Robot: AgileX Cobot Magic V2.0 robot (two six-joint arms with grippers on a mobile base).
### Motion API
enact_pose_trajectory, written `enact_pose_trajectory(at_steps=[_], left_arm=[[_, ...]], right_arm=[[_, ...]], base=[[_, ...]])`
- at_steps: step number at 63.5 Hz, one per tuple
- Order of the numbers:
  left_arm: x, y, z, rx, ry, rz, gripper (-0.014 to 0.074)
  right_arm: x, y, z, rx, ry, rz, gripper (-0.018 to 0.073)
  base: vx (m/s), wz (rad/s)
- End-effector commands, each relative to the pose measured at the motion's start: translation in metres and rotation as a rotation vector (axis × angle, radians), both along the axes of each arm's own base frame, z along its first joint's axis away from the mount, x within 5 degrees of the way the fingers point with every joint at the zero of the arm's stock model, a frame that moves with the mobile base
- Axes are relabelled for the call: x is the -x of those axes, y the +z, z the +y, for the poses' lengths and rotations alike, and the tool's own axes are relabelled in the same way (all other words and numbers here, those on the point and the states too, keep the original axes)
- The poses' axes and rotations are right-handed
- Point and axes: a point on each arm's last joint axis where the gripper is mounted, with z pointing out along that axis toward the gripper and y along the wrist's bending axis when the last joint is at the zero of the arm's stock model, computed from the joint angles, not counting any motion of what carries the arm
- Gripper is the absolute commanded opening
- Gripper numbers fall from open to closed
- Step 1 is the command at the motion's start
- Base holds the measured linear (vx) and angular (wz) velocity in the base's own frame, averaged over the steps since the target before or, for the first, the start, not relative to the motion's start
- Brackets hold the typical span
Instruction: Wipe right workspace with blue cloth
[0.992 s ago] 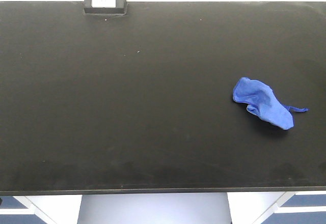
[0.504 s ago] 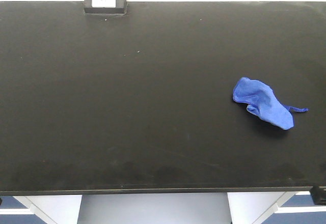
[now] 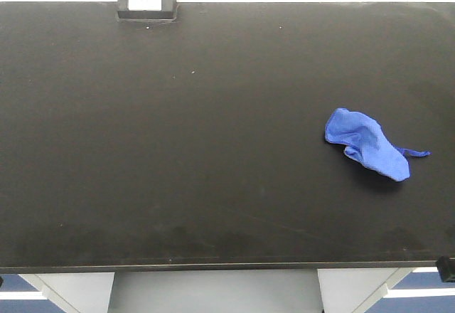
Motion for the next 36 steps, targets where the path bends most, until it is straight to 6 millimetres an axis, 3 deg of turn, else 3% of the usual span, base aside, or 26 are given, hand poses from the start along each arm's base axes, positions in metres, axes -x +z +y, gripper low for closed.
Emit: enact_pose_trajectory(at_steps=[1,36], left_arm=[[-0.001,-0.0024,-0.0013,0.009,-0.014,-0.063,-0.0006],[-0.001,-0.0024,-0.0013,0.009,-0.014,-0.063,-0.0006]], right_arm=[[0.0,0.0025,-0.0003,0.02,-0.004,-0.08,-0.0008],[0.0,0.0025,-0.0003,0.02,-0.004,-0.08,-0.0008]], base=[[0.0,0.0],[0.0,0.0]])
